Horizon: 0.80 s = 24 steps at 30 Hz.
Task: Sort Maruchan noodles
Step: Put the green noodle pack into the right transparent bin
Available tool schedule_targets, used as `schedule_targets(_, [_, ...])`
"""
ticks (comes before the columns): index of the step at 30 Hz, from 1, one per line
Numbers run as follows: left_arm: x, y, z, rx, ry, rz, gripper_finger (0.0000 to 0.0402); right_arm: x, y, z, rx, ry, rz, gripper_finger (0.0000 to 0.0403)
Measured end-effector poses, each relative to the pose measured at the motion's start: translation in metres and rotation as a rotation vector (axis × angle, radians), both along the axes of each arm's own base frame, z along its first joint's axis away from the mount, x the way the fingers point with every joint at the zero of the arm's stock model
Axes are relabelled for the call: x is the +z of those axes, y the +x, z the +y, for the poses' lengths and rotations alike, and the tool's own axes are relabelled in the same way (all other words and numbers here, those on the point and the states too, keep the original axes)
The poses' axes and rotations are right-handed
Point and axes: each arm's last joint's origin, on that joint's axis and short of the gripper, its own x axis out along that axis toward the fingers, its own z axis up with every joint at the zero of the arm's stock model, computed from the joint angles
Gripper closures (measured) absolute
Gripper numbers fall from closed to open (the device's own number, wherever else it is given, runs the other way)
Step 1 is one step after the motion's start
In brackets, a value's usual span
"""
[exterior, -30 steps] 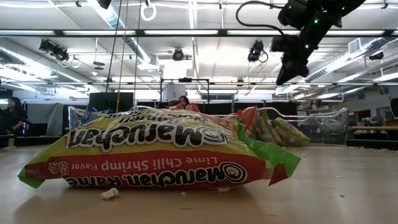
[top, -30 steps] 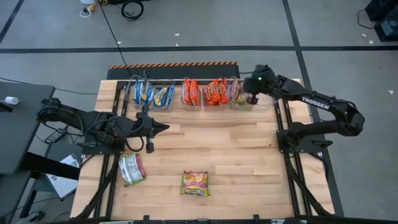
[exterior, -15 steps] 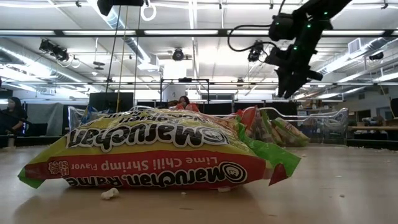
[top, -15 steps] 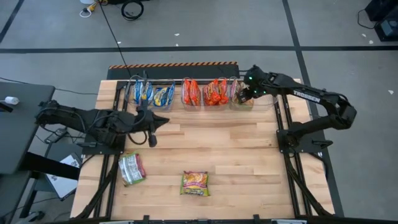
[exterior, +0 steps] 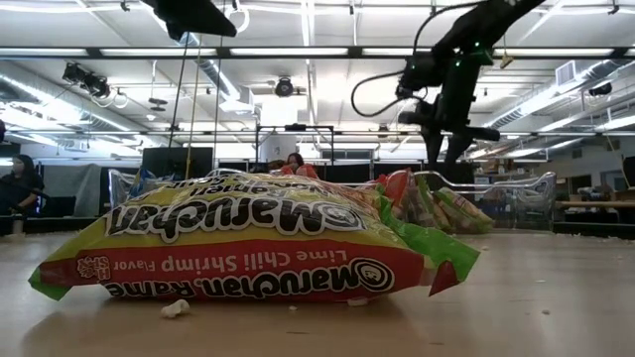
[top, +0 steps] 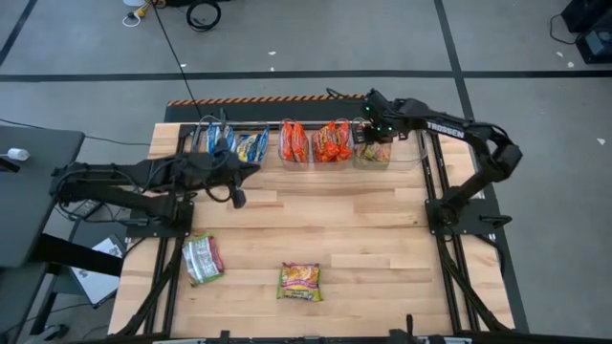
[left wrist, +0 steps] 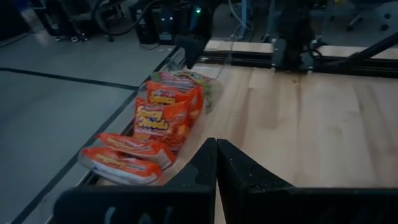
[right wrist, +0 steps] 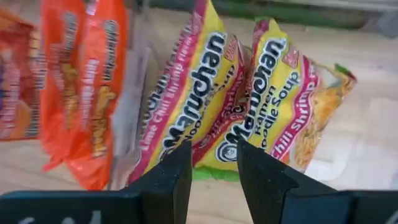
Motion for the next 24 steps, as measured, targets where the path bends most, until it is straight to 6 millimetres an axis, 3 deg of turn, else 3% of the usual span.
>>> schedule_targets(8, [-0.006, -0.003, 0.007, 0.035, 0.000, 0.064, 0.0392, -0.028, 0.007, -0.013, -0.087, 0.013, 0.107, 0.0247])
schedule_targets(14, [-0.011, -0.005, 0.007, 0.035, -0.001, 0.128, 0.0392, -0.041, 0.010, -0.024, -0.107, 0.017, 0.115, 0.0254])
schedule_targets(18, [-0.011, -0.005, 0.007, 0.018, 0.038, 0.150, 0.0392, -0.040, 0.004, -0.029, -0.126, 0.018, 0.115, 0.0290])
schedule_targets(24, [-0.011, -0.005, 0.007, -0.004, 0.104, 0.178, 0.0392, -0.039, -0.007, -0.037, -0.104, 0.049, 0.109, 0.0392])
